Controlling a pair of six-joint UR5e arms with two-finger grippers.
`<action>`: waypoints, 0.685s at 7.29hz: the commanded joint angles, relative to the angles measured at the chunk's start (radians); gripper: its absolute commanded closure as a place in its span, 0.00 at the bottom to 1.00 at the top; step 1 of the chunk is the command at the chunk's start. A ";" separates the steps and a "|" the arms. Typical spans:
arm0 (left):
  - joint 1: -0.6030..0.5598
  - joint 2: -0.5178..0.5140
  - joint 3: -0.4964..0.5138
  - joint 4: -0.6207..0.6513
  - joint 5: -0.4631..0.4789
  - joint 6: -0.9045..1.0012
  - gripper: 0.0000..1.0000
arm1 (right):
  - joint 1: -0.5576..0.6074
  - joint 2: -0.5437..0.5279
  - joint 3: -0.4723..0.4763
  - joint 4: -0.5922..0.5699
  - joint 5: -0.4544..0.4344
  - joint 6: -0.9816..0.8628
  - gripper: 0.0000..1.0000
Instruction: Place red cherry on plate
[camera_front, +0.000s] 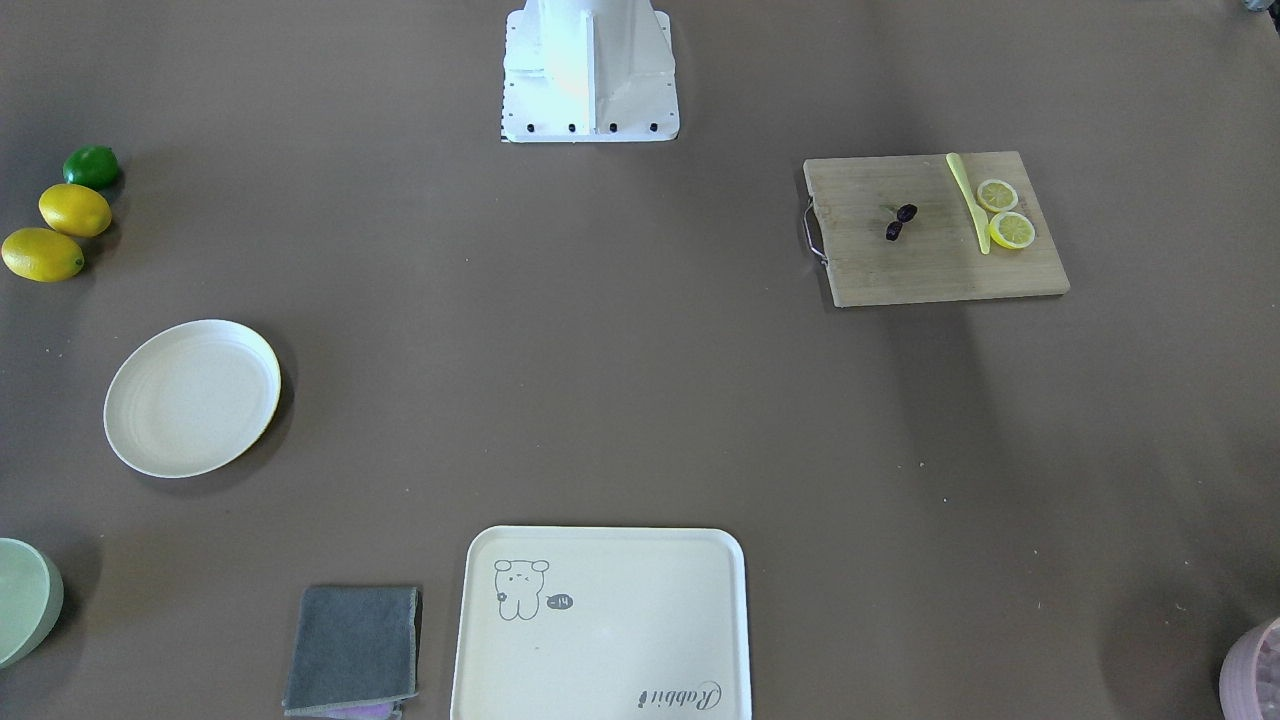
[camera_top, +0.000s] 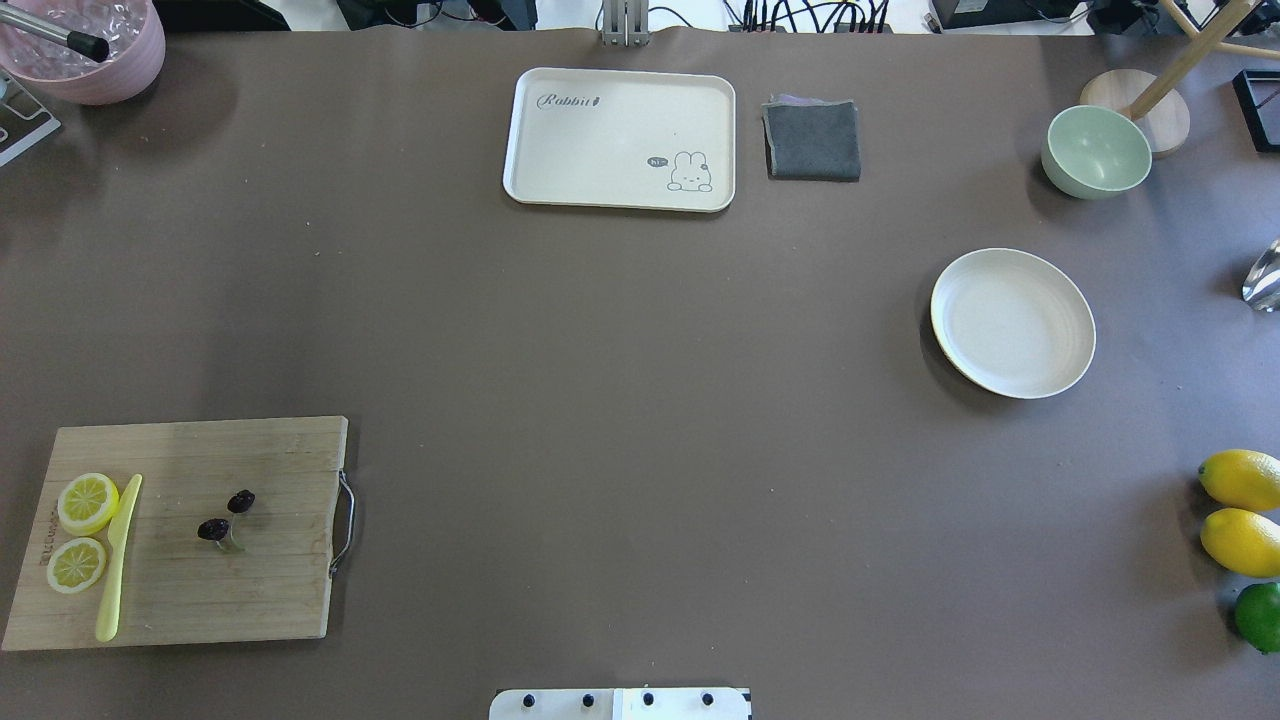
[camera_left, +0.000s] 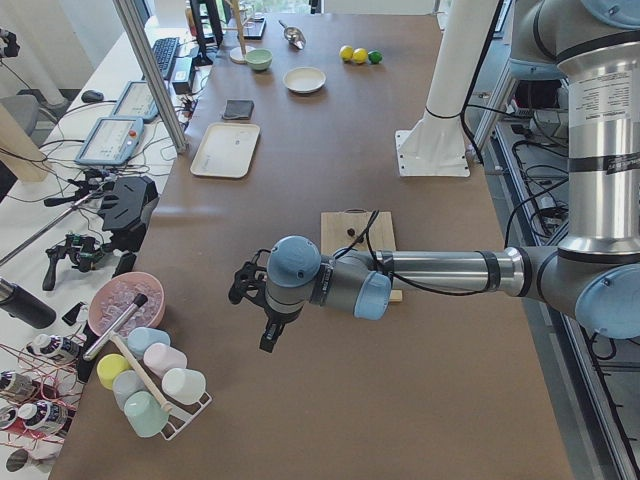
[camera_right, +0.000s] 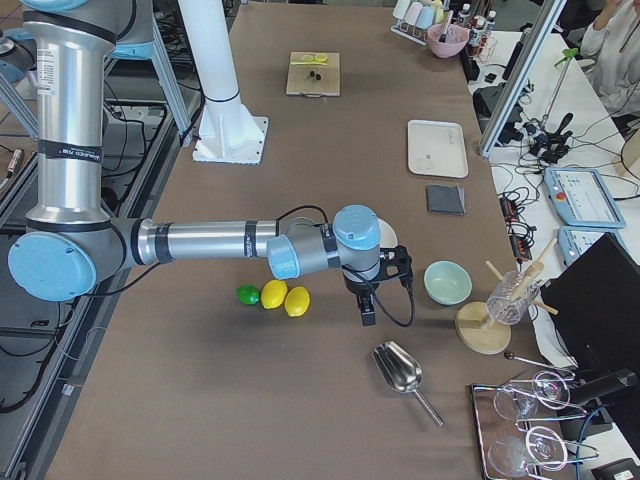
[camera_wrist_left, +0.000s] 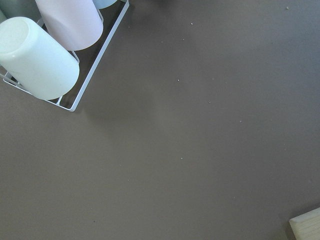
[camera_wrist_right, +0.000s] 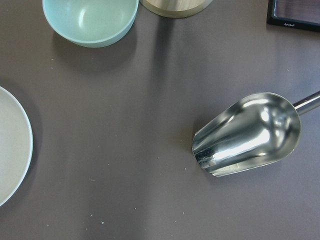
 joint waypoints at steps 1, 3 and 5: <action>0.008 0.000 -0.009 -0.003 -0.005 -0.009 0.02 | 0.000 0.000 -0.001 0.000 -0.001 0.004 0.00; 0.011 0.005 -0.009 -0.003 -0.008 -0.010 0.03 | 0.000 -0.001 0.004 -0.002 0.021 0.013 0.00; 0.031 0.011 -0.003 -0.003 -0.009 -0.009 0.02 | 0.000 -0.001 -0.003 -0.002 0.019 0.013 0.00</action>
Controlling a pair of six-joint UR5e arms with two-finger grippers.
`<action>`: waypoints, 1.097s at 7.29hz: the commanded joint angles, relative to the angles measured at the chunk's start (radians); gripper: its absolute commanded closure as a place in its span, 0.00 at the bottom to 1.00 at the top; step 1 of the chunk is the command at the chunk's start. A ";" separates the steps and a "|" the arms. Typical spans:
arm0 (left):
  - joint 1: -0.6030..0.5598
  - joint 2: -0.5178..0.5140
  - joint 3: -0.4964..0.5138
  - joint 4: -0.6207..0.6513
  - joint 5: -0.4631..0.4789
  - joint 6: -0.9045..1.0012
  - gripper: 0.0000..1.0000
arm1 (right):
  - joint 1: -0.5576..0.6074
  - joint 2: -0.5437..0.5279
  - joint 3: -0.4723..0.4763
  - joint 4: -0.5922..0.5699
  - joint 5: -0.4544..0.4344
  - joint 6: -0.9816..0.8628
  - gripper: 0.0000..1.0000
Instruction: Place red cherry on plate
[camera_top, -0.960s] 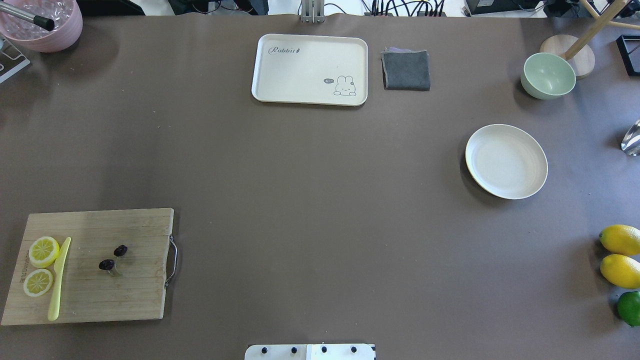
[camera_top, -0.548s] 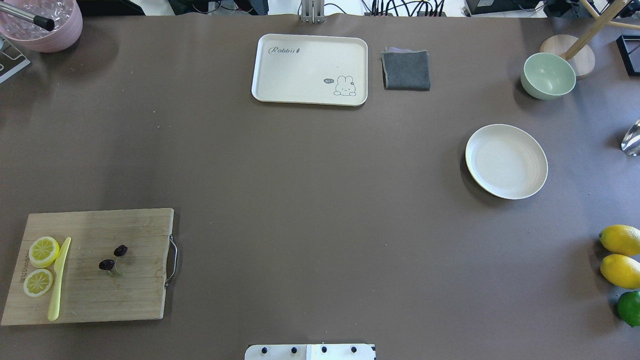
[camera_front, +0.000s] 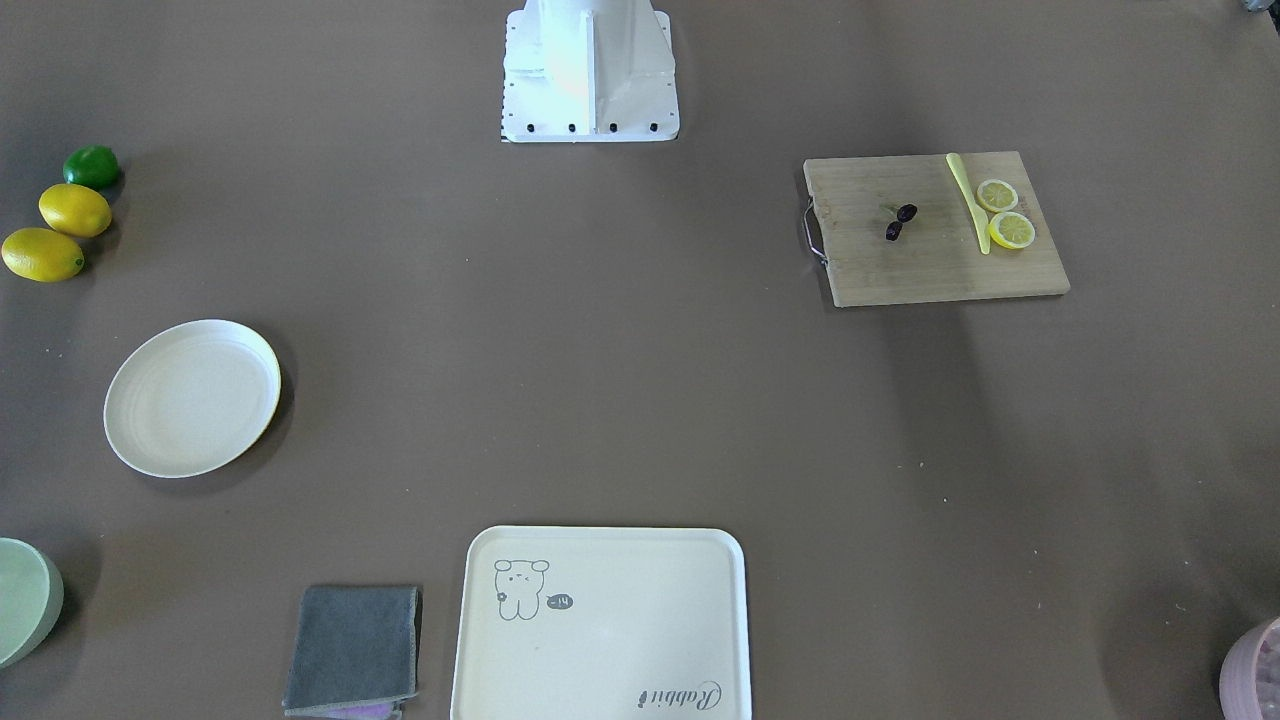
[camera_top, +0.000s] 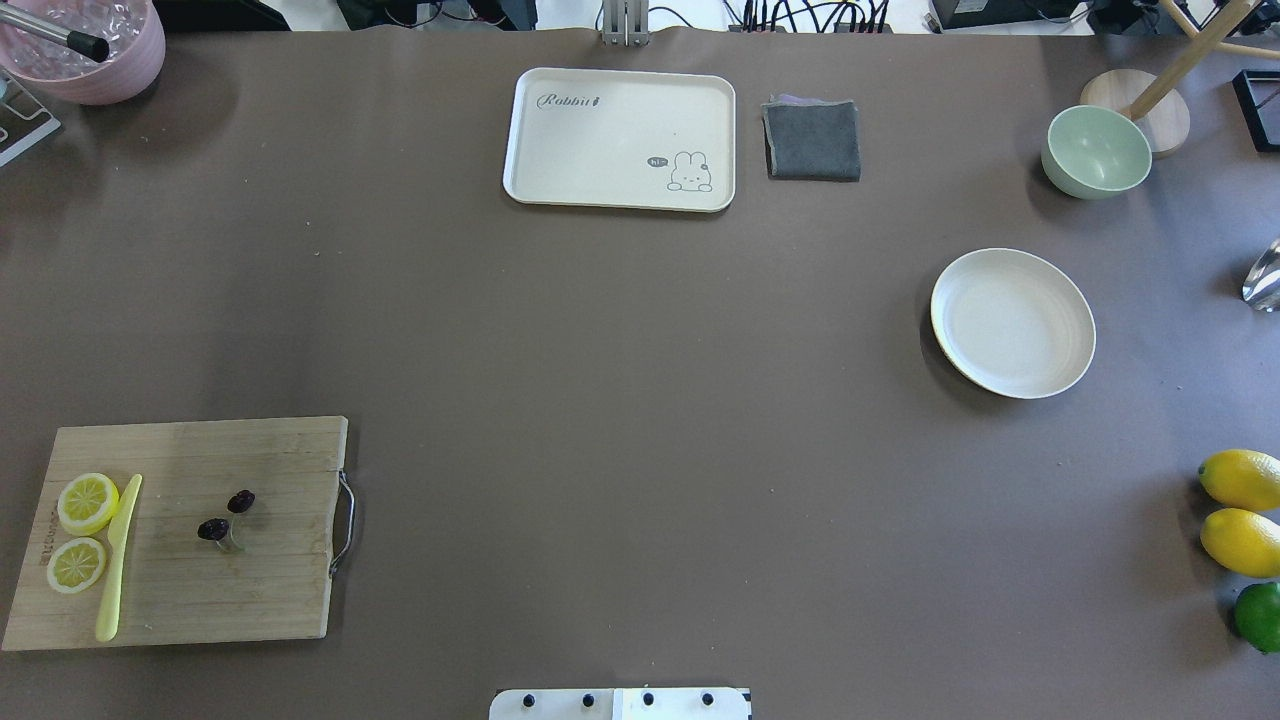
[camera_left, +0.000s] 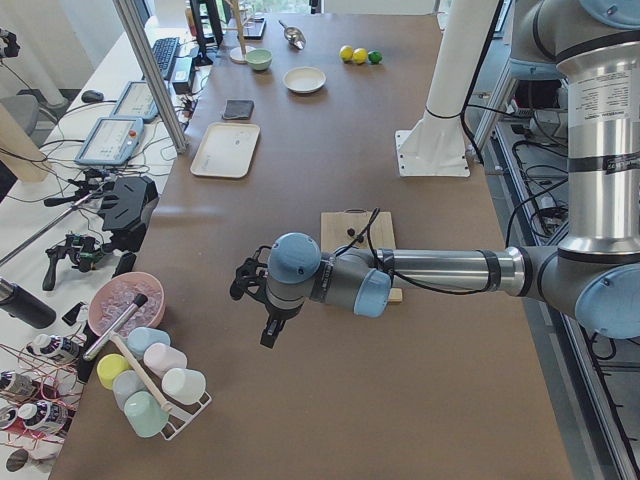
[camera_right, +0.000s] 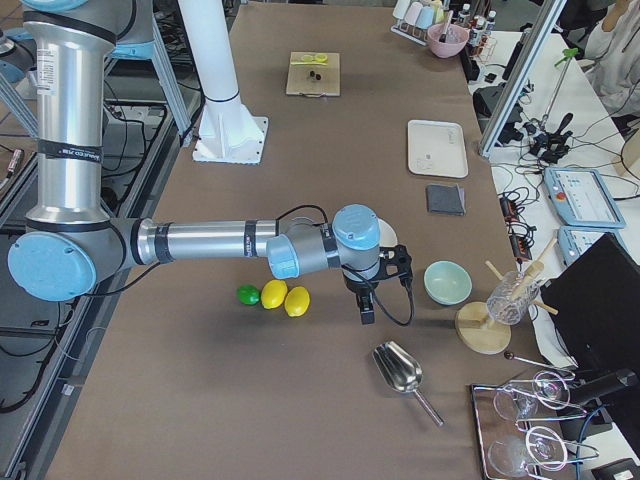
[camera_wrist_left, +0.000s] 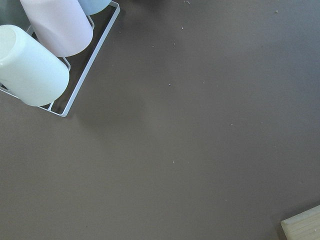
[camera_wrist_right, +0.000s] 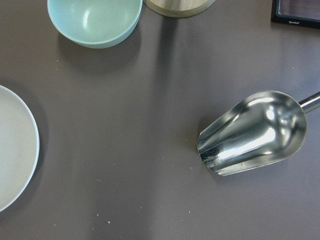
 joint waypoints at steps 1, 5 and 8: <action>0.020 0.014 0.001 0.002 0.002 0.000 0.03 | -0.001 0.000 -0.004 -0.001 0.002 0.001 0.00; 0.021 0.020 -0.032 0.016 -0.034 -0.003 0.03 | 0.000 -0.002 -0.009 -0.001 0.005 0.001 0.00; 0.024 0.022 -0.022 0.012 -0.073 -0.023 0.03 | -0.002 -0.003 -0.007 0.001 0.007 -0.005 0.00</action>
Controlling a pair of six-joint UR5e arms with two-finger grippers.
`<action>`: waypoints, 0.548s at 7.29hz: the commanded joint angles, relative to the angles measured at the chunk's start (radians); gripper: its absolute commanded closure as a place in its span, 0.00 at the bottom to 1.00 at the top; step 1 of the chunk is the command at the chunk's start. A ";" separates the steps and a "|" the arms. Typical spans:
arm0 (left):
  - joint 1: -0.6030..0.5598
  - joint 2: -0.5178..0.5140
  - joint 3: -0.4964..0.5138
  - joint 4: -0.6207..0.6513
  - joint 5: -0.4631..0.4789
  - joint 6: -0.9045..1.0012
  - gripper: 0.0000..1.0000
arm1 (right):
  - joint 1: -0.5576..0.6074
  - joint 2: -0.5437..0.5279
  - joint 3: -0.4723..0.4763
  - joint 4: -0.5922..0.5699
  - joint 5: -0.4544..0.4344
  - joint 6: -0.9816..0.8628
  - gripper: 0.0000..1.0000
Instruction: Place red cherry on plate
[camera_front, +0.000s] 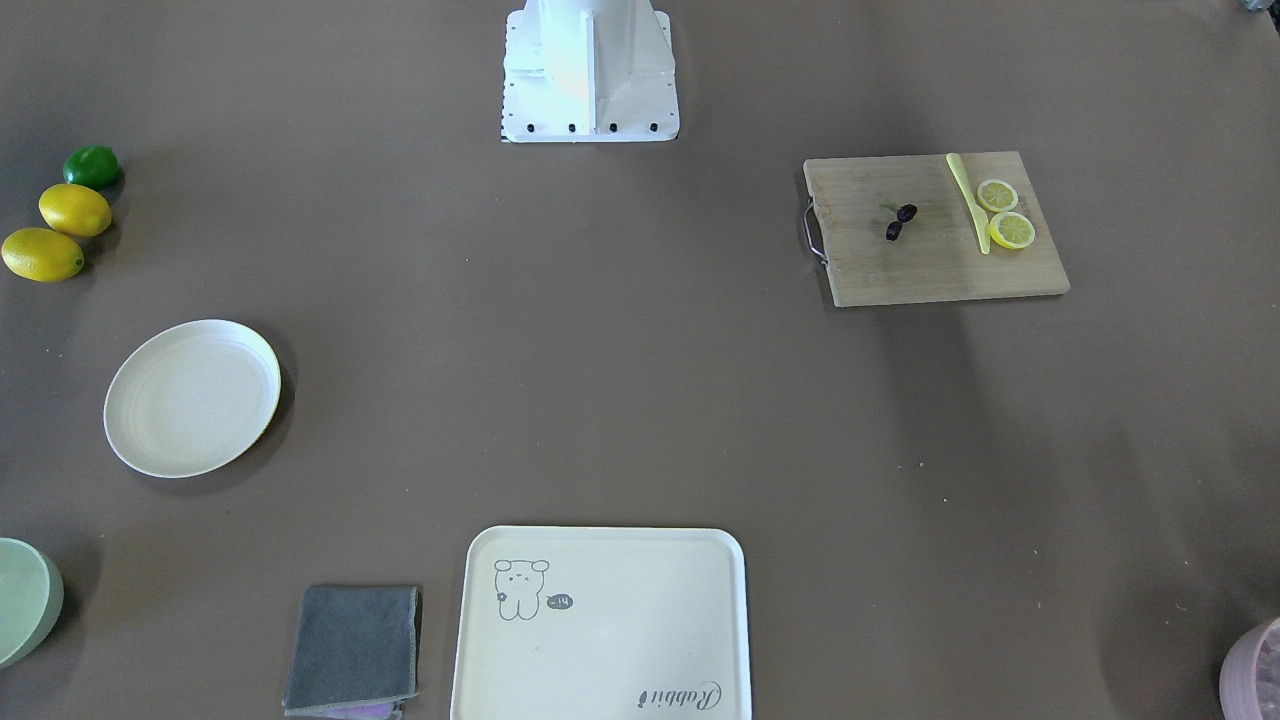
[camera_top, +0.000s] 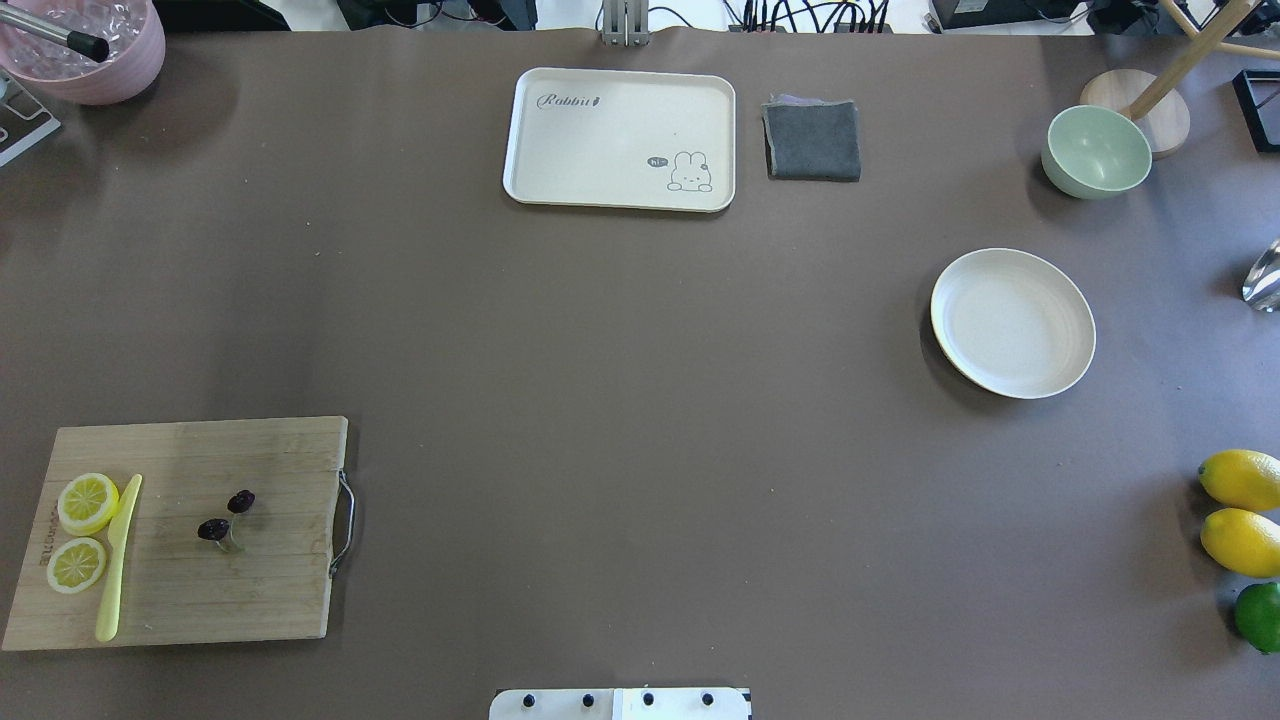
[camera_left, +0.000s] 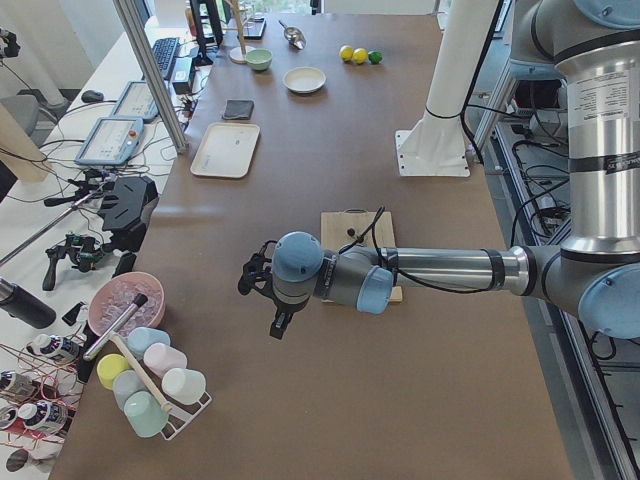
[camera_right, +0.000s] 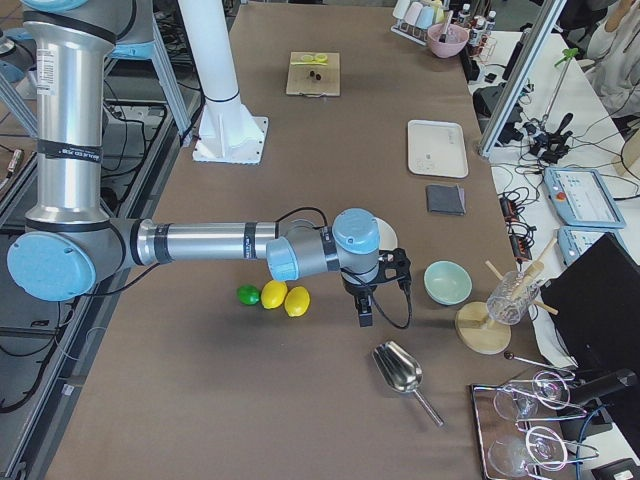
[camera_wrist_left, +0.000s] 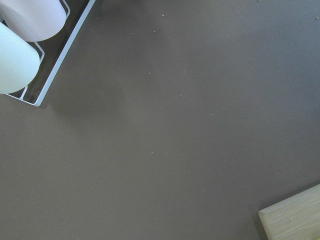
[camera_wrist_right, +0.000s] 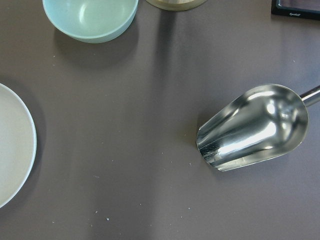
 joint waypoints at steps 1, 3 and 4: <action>0.004 0.008 -0.001 -0.008 -0.002 -0.022 0.02 | 0.000 0.000 -0.001 0.000 0.001 -0.005 0.00; 0.004 0.000 -0.001 -0.012 -0.002 -0.060 0.02 | 0.000 0.000 -0.009 0.013 -0.003 -0.005 0.00; 0.004 0.000 0.001 -0.012 -0.003 -0.057 0.02 | 0.000 -0.002 -0.024 0.048 0.001 -0.005 0.00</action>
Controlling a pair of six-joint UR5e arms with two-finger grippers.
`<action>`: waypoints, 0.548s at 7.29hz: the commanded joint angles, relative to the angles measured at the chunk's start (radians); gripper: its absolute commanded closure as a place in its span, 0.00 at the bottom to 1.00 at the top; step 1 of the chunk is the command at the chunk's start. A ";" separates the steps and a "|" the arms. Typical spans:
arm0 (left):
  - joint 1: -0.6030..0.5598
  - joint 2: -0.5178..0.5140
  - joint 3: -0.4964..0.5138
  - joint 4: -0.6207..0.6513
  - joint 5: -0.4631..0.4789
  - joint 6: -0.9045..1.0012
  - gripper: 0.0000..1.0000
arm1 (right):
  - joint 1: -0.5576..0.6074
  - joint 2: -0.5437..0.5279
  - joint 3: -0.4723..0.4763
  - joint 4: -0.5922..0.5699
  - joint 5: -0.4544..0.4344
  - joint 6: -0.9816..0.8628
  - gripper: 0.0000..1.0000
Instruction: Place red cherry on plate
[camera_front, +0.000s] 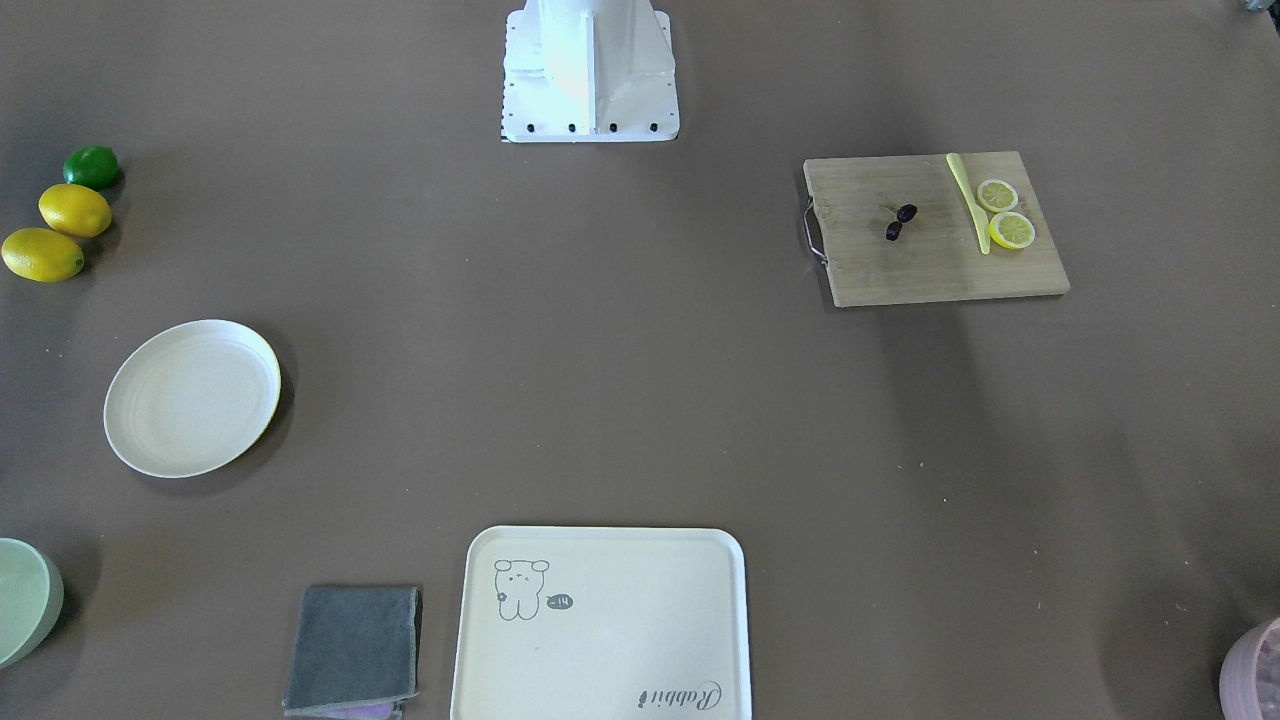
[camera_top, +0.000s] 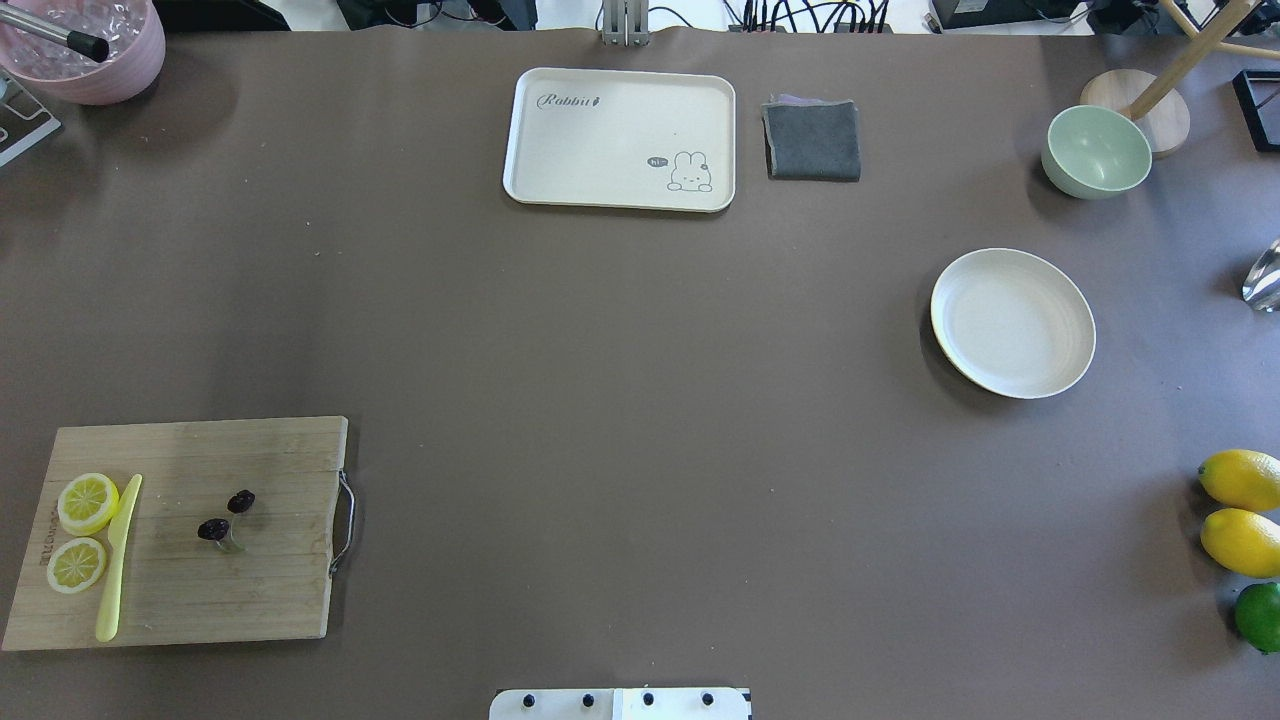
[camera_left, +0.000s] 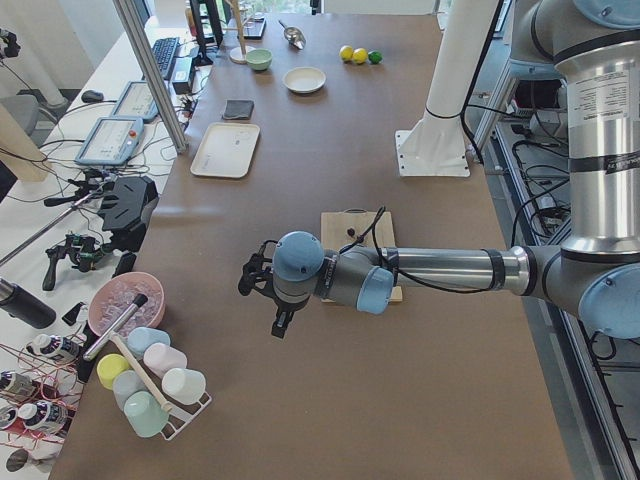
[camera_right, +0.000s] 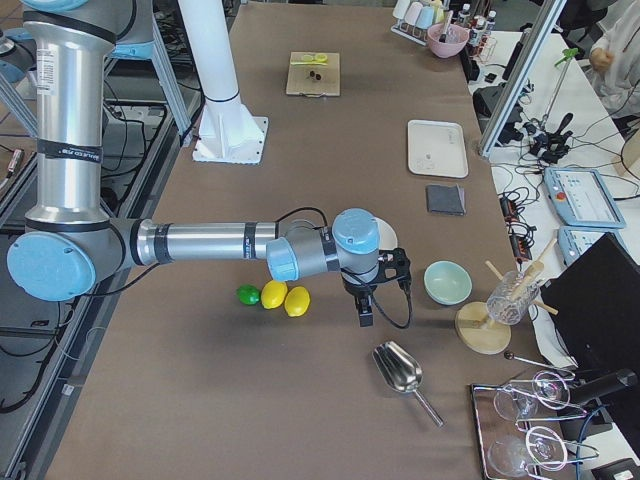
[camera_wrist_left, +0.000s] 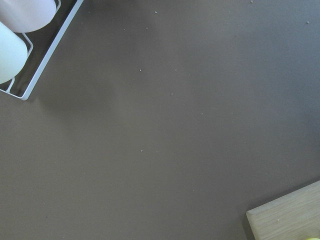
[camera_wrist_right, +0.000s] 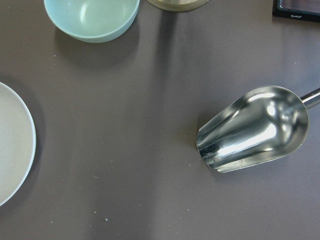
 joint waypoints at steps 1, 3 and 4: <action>0.002 -0.001 0.005 -0.001 -0.002 -0.004 0.02 | 0.000 -0.013 -0.034 0.076 0.020 0.000 0.00; 0.023 -0.001 0.007 -0.001 -0.002 -0.004 0.02 | -0.002 -0.033 -0.070 0.213 0.061 -0.003 0.00; 0.028 0.002 0.007 -0.003 0.004 -0.005 0.02 | -0.033 -0.030 -0.069 0.230 0.061 -0.003 0.00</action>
